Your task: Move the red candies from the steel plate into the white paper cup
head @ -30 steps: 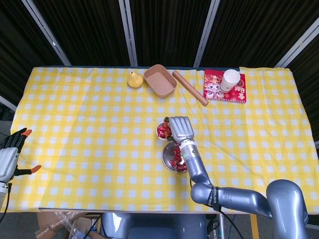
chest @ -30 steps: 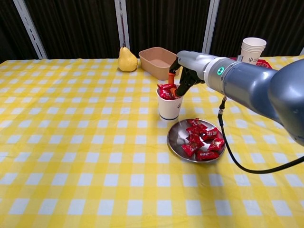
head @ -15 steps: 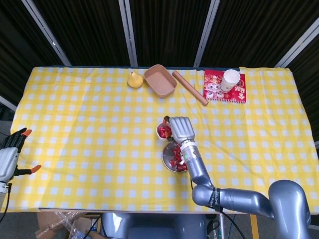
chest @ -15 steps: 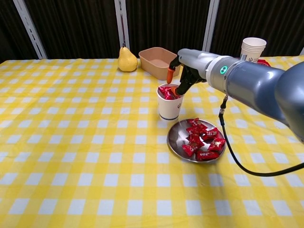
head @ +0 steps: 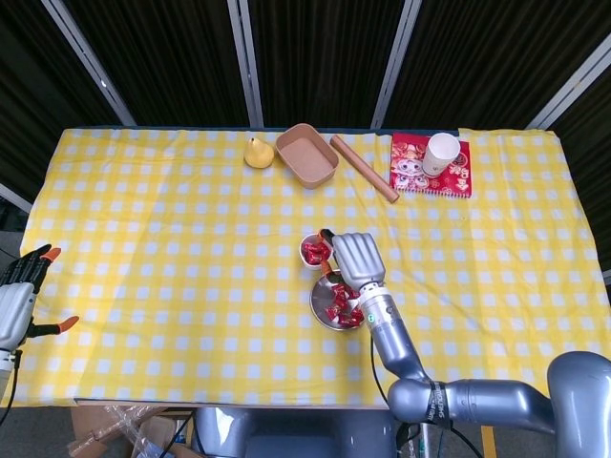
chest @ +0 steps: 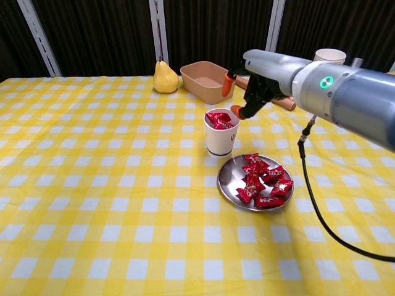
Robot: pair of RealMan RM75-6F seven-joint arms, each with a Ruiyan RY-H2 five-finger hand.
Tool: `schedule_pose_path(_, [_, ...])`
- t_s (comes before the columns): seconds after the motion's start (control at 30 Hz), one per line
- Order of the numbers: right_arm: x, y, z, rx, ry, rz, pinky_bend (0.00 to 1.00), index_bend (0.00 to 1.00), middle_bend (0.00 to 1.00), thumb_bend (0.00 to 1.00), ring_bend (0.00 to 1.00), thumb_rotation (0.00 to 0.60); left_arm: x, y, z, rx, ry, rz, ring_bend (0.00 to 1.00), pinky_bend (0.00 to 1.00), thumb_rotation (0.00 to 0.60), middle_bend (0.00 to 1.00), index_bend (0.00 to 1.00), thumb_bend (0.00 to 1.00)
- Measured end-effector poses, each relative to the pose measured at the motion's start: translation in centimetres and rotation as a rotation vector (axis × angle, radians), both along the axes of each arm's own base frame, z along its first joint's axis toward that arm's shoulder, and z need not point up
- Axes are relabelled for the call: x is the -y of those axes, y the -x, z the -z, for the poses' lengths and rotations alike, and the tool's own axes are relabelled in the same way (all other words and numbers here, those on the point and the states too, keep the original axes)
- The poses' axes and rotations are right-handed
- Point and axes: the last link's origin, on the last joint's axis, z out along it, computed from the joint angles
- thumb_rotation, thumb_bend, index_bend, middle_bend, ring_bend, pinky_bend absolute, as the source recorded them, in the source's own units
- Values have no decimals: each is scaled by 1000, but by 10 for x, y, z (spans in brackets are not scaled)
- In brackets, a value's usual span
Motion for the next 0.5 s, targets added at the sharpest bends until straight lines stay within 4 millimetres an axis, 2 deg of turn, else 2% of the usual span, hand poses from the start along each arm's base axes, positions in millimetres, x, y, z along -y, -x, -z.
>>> schedule_pose_path(0.1, [-13, 13, 0, -35, -22, 10, 979, 282, 931, 433, 944, 600, 0, 0, 0, -2, -3, 2, 0, 0, 600, 0, 48, 1])
schedule_pose_path(0.27, [-32, 39, 10, -104, -70, 44, 979, 278, 931, 414, 944, 600, 1, -1, 0, -6, -9, 8, 0, 0, 600, 0, 48, 2])
schedule_pose_path(0.5, [-47, 62, 27, -154, -119, 90, 979, 277, 931, 406, 945, 600, 1, -1, 0, -13, -17, 10, 0, 0, 600, 0, 48, 2])
